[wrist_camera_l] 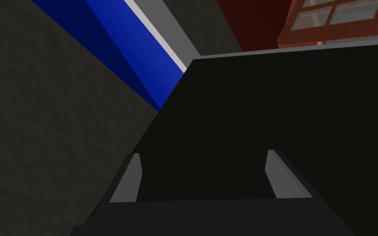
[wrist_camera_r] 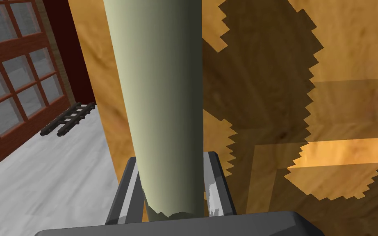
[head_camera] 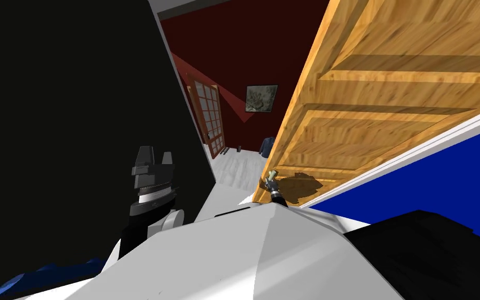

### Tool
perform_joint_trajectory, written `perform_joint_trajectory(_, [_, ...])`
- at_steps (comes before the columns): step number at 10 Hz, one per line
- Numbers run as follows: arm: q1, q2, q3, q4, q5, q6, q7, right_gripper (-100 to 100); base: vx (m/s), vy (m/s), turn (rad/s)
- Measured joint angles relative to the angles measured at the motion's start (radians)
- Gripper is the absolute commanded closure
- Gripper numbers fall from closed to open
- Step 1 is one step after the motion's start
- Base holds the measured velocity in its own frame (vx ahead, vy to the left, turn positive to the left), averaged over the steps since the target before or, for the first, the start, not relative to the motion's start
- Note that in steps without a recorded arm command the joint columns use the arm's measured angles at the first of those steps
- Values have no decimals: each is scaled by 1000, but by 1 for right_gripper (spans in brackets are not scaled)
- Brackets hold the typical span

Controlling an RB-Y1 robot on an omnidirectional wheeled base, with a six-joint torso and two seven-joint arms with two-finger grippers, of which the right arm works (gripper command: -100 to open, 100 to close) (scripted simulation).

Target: Pull the door open

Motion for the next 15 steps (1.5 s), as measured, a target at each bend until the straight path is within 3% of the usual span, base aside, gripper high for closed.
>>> perform_joint_trajectory(4, [18, -24, 37, -7, 16, -14, -31, 100, -140, -19, 70])
perform_joint_trajectory(13, [57, -101, 122, -20, 60, -88, -123, 100, -191, -25, 83])
perform_joint_trajectory(15, [66, -110, 134, -16, 65, -96, -133, 100, -212, -43, 158])
